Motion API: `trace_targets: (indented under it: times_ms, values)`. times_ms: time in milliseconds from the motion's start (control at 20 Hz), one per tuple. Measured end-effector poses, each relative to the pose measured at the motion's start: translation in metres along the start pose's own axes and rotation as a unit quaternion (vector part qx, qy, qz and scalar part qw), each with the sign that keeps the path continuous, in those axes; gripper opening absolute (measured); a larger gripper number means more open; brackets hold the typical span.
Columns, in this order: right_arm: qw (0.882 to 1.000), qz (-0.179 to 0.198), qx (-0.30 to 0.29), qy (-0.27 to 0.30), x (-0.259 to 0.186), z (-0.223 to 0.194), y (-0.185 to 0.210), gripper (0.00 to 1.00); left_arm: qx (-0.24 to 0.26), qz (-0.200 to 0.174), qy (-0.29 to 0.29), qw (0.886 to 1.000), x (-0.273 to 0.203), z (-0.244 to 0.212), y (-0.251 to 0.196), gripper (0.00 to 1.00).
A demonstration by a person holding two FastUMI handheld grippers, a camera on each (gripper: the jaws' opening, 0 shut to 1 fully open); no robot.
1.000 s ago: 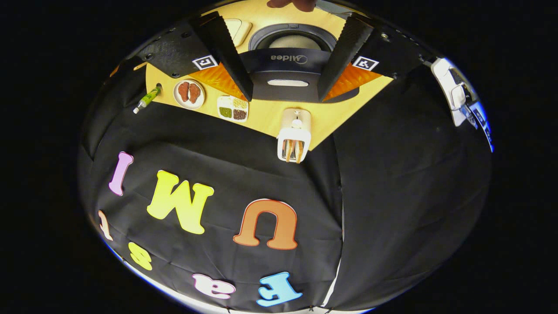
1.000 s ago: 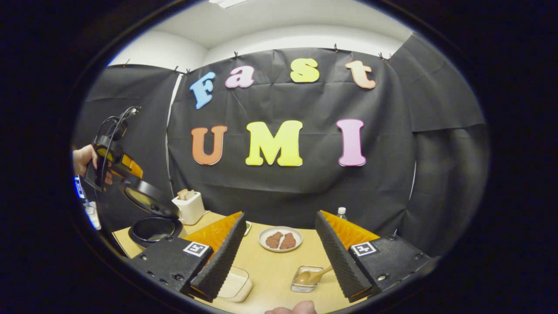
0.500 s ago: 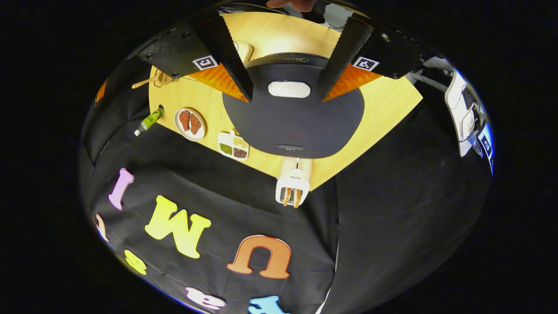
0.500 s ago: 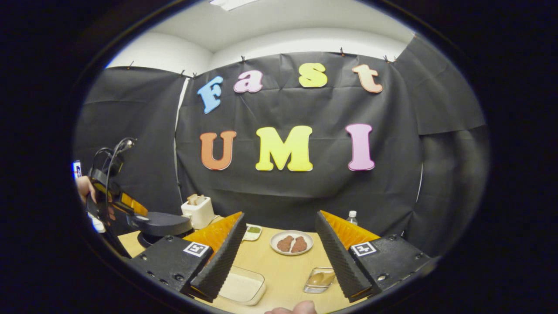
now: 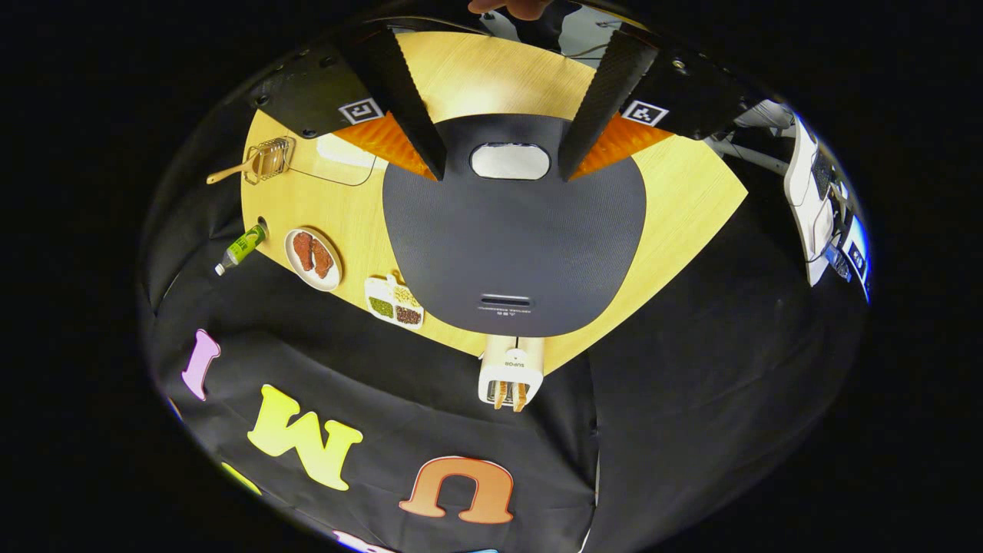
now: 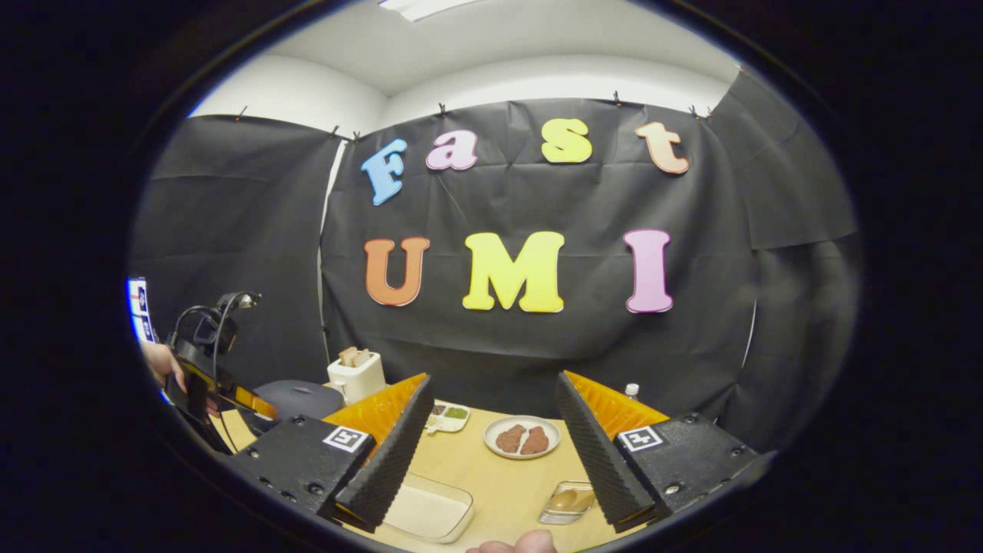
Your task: Close the left gripper, press the button to open the rice cooker; take a wooden spoon from the chopstick holder with the right hand, scoop a spoonful of rice and pour it into the rice cooker, then put the wooden spoon back into the chopstick holder.
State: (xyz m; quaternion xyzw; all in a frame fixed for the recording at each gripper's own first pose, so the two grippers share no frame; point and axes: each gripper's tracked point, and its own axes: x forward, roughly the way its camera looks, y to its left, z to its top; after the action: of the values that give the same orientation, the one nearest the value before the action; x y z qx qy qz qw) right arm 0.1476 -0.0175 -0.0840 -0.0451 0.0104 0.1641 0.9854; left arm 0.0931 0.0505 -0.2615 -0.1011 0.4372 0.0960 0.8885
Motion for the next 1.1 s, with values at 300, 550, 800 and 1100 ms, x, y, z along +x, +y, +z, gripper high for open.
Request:
trace_targets:
  times_ms: [300, 550, 800, 1100]
  values:
    - [0.999, 0.013, 0.030, 0.002, 0.014, -0.008, 0.009, 1.00, 0.009, 0.033, 0.013, 0.999, 0.008, -0.008, 0.004, 0.96]
    - [0.998, 0.026, 0.055, 0.012, 0.024, -0.019, 0.015, 1.00, 0.024, 0.041, 0.016, 0.999, 0.016, -0.013, 0.003, 0.97]
    - [0.999, 0.006, 0.048, -0.002, 0.011, -0.001, 0.009, 1.00, 0.024, 0.034, -0.031, 0.999, 0.009, -0.008, -0.002, 0.96]
    - [0.998, -0.049, 0.039, -0.019, -0.040, 0.025, 0.016, 1.00, 0.017, -0.042, -0.137, 0.989, -0.066, 0.025, -0.045, 0.95]
